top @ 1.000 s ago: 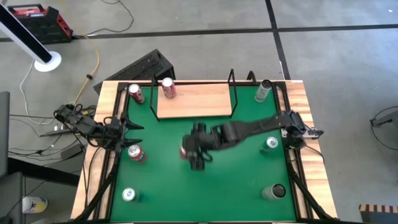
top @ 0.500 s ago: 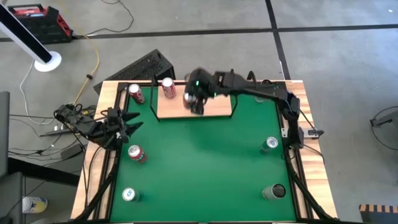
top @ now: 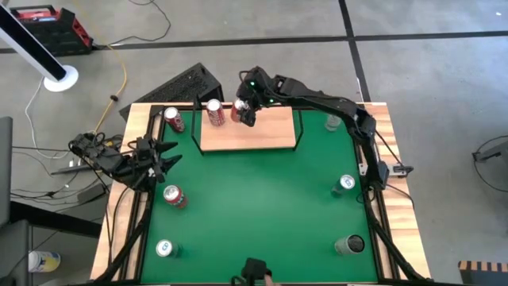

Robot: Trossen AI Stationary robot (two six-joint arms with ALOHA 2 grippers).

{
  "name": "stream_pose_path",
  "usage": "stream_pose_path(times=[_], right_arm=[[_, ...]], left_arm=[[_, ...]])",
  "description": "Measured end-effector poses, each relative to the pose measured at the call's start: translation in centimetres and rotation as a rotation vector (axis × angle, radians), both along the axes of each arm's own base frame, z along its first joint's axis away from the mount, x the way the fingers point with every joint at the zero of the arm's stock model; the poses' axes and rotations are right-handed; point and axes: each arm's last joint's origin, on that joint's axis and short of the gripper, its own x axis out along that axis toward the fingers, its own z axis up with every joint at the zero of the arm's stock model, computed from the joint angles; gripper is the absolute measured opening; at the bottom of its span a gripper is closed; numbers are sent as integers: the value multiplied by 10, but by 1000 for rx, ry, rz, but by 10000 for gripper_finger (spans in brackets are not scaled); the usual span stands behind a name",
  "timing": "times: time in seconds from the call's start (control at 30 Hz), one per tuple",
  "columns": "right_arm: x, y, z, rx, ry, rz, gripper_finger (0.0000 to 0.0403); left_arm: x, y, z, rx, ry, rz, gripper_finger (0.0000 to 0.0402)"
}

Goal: Place canned beverage on shelf
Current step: Put the bottom red soda can on the shelf

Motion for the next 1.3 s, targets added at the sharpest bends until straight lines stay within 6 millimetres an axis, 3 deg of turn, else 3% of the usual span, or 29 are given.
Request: stream_pose_path(times=[0.2,0.4,0.57,0.93,1.1,1.3], right_arm=[[0,-13,-19,51,42,-21,313],[0,-12,-35,112,125,-13,313],[0,-11,-37,117,139,-6,315],[-2,-11,-37,108,162,13,389],[-5,-9,-29,102,145,11,393],[-19,-1,2,99,94,-12,391]], left_arm=[[0,0,0,35,17,-1,264],[0,0,0,25,12,-11,264],[0,0,0,23,12,-10,264],[0,0,0,26,13,-10,264],[0,0,0,27,14,-10,264],[0,0,-1,31,20,-10,264]])
